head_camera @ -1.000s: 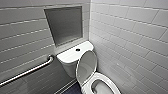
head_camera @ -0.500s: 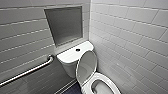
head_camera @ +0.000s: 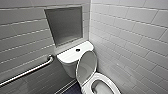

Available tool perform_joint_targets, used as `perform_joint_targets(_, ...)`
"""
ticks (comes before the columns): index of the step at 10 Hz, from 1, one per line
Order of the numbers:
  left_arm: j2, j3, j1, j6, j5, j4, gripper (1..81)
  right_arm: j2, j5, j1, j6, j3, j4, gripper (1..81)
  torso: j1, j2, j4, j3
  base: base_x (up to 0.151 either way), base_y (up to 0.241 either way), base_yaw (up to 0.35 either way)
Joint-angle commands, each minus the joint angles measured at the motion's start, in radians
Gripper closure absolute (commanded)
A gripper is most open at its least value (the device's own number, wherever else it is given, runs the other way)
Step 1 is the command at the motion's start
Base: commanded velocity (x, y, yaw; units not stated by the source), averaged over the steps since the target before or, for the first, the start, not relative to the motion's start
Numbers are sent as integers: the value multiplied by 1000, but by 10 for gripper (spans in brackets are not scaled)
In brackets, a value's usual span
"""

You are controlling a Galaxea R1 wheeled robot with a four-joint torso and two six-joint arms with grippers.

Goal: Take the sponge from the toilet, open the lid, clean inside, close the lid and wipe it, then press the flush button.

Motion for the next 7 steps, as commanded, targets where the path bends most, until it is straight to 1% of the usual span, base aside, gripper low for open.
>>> perform_joint_targets(1, 41, -22, -6, 16, 31, 23, 10, -48, -55, -46, -13, 46, 69, 811, 0, 0, 0, 0, 0, 0, 0)
perform_joint_targets(2, 49, -30, 0, 16, 31, 23, 10, -62, -36, -63, -117, 75, 185, 811, 0, 0, 0, 0, 0, 0, 0)
perform_joint_targets(3, 54, -33, 6, 16, 31, 24, 10, -87, -3, -71, -276, 146, 330, 811, 0, 0, 0, 0, 0, 0, 0)
perform_joint_targets(4, 57, -36, 12, 17, 31, 24, 10, -123, -16, -60, -374, 210, 406, 811, 0, 0, 0, 1, 0, 0, 0)
perform_joint_targets(5, 58, -36, 26, 17, 31, 33, 10, -160, -24, -45, -402, 274, 355, 811, 0, 0, 0, 1, 0, 0, 0)
perform_joint_targets(6, 60, -38, 37, 19, 31, 38, 10, -204, -9, -34, -398, 330, 279, 811, 0, 0, 0, 1, 0, 0, 0)
perform_joint_targets(7, 60, -48, 58, 20, 28, 39, 10, -244, 31, -3, -392, 377, 256, 811, 0, 0, 0, 1, 0, 0, 0)
